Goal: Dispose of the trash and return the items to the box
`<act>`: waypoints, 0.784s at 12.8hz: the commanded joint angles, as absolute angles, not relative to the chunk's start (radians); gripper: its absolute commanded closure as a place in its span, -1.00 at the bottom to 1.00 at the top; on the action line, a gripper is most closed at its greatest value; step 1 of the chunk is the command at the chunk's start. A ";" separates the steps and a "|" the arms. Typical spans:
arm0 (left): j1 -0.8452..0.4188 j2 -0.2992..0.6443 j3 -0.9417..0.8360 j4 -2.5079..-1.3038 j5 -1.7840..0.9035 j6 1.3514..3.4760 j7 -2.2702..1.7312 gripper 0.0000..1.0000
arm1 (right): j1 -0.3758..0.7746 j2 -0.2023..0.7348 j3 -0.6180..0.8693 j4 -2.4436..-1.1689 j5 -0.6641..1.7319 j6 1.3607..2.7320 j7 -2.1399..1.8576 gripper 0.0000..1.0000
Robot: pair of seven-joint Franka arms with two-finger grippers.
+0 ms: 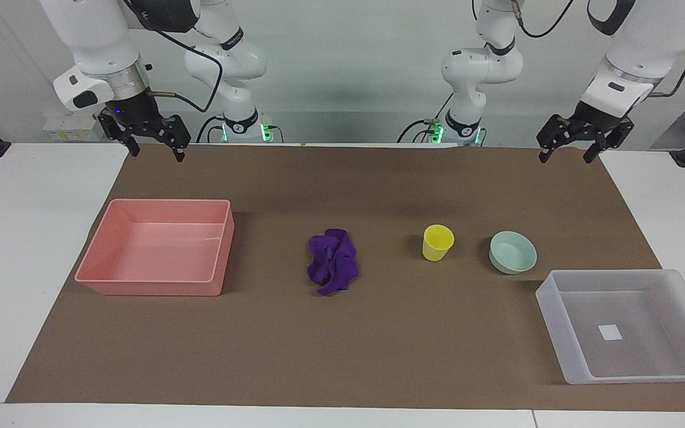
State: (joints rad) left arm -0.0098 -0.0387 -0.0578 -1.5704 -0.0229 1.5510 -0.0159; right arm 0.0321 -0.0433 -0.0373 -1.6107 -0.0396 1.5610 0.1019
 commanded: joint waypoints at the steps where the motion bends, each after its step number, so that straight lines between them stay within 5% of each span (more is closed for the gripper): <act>1: -0.003 -0.048 -0.060 -1.583 -0.031 1.555 0.002 -1.00 | 0.020 -0.063 -0.032 -1.632 -0.021 1.559 0.064 -1.00; 10: 0.005 -0.071 -0.061 -1.652 -0.017 1.614 0.003 -1.00 | 0.029 -0.072 -0.032 -1.654 -0.018 1.557 0.057 -1.00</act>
State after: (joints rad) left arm -0.0065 -0.0391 -0.0594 -1.6032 -0.0220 1.5677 -0.0155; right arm 0.0339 -0.0446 -0.0358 -1.6172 -0.0385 1.5610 0.0881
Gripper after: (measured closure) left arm 0.000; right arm 0.000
